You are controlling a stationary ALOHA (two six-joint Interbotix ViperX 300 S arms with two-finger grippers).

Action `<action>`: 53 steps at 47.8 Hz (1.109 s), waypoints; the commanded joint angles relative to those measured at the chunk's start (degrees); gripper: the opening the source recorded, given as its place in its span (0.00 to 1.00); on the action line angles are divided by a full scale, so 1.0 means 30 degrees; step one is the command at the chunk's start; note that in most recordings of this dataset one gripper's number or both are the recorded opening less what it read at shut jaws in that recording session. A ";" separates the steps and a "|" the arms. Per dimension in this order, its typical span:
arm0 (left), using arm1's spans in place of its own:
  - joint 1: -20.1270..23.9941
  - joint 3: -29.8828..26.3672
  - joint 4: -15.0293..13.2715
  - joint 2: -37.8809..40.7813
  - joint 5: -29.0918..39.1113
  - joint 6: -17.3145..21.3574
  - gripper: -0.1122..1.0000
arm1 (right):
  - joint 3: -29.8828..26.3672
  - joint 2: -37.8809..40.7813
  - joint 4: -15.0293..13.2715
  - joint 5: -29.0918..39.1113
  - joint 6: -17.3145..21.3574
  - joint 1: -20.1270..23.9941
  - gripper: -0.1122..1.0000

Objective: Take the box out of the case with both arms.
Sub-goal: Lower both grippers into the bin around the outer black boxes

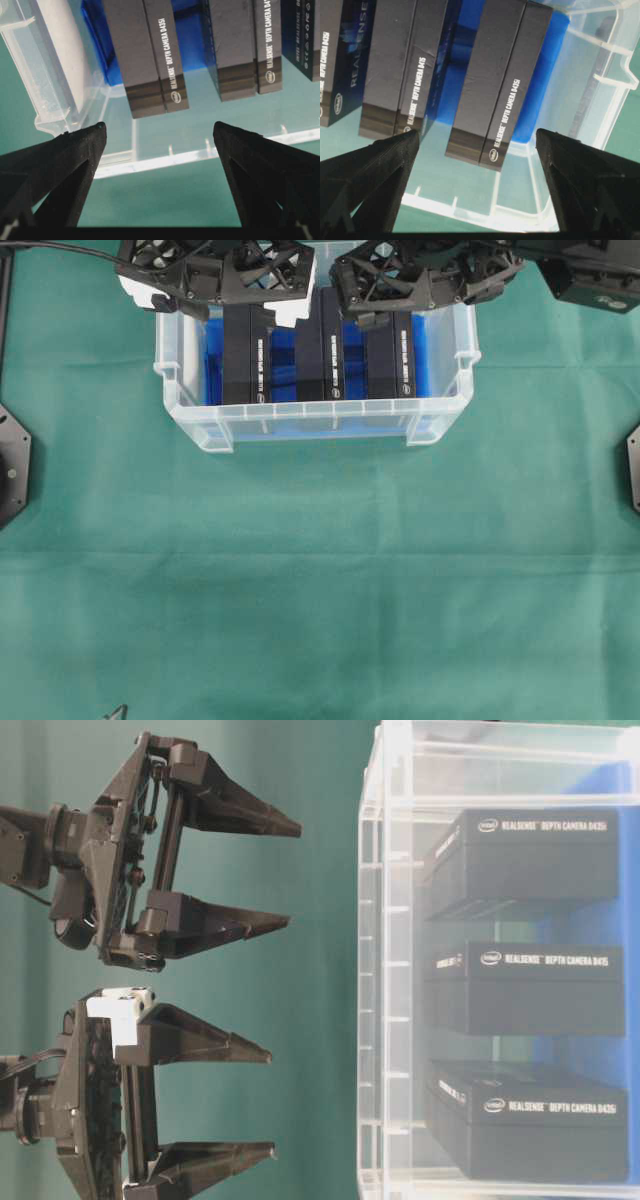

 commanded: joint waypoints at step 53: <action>0.0059 0.0937 0.1025 -0.0352 -0.1729 -0.0498 0.91 | 0.0498 -0.0029 -0.0059 -0.0293 0.0322 0.0029 0.95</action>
